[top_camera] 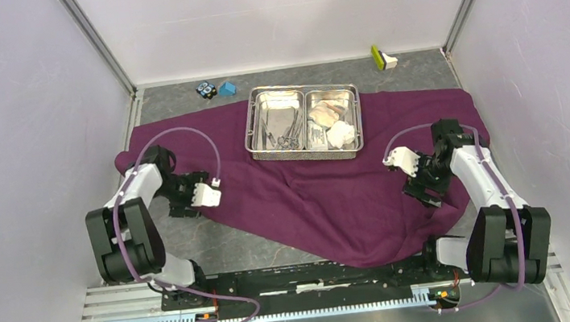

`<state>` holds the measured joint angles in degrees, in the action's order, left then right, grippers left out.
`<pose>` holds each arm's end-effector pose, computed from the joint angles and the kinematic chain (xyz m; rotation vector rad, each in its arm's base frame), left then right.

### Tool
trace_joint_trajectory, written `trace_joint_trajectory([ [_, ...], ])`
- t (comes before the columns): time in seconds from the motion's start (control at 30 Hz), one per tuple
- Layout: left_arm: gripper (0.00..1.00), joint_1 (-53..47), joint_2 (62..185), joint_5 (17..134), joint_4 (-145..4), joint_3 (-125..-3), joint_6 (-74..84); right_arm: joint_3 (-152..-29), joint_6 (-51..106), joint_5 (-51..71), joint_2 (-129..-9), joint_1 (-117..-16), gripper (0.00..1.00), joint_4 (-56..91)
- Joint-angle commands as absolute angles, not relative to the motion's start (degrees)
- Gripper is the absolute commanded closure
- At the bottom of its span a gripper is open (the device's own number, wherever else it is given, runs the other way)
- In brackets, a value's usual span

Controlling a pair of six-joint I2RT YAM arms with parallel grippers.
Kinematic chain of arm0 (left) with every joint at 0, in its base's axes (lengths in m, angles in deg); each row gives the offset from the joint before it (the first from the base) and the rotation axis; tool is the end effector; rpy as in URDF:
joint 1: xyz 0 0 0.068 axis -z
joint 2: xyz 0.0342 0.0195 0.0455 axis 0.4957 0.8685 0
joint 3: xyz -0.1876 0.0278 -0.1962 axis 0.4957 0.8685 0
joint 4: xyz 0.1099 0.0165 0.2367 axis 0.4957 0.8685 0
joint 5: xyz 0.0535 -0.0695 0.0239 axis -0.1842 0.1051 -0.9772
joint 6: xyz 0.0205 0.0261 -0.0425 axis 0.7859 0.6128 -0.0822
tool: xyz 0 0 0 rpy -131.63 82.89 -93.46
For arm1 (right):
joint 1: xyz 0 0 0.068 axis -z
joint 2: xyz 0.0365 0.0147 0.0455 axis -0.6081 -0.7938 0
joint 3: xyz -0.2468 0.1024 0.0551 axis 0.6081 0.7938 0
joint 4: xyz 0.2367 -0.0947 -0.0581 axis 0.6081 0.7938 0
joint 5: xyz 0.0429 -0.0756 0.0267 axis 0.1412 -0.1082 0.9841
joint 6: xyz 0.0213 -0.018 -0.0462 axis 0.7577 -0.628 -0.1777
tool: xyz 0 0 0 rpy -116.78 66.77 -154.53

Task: Open and lay out the surgical kit
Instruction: Open the surgical kit at the center of the board.

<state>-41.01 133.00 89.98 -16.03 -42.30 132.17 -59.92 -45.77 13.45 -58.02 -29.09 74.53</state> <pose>0.2365 0.0332 0.1797 2.1847 1.6808 -0.1821 0.1898 -0.0209 0.2036 -1.4316 2.5465 0.1192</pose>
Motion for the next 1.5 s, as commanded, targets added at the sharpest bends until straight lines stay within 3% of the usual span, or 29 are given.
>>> trace_joint_trajectory([
  [0.0, 0.17, -39.50, 135.37, 85.63, -14.68, -44.20, 135.81, -61.52, -49.00, 13.56, -57.92, -29.28, 0.17, 74.00],
  [0.17, 0.40, -38.49, 137.50, 83.10, -14.71, -43.91, 135.45, -61.75, -48.91, 13.23, -58.60, -29.28, 0.17, 73.34],
  [0.33, 0.86, -37.37, 137.23, 81.09, -12.63, -44.27, 131.89, -63.01, -48.66, 12.81, -59.41, -29.28, 0.18, 73.47],
  [0.4, 0.96, -37.36, 135.28, 80.61, -11.05, -44.31, 130.25, -63.49, -48.51, 12.55, -59.41, -29.24, 0.18, 73.52],
  [0.67, 0.98, -36.49, 121.28, 75.60, -1.44, -41.42, 129.62, -67.46, -48.41, 12.47, -60.63, -29.28, 0.18, 74.59],
  [1.37, 0.98, -34.38, 98.54, 62.68, 26.15, -38.14, 115.59, -68.02, -51.03, 13.94, -59.44, -29.28, 0.18, 73.50],
  [1.47, 0.87, -34.29, 95.67, 61.32, 26.05, -36.27, 115.04, -67.34, -51.25, 13.90, -59.08, -29.28, 0.18, 72.93],
])
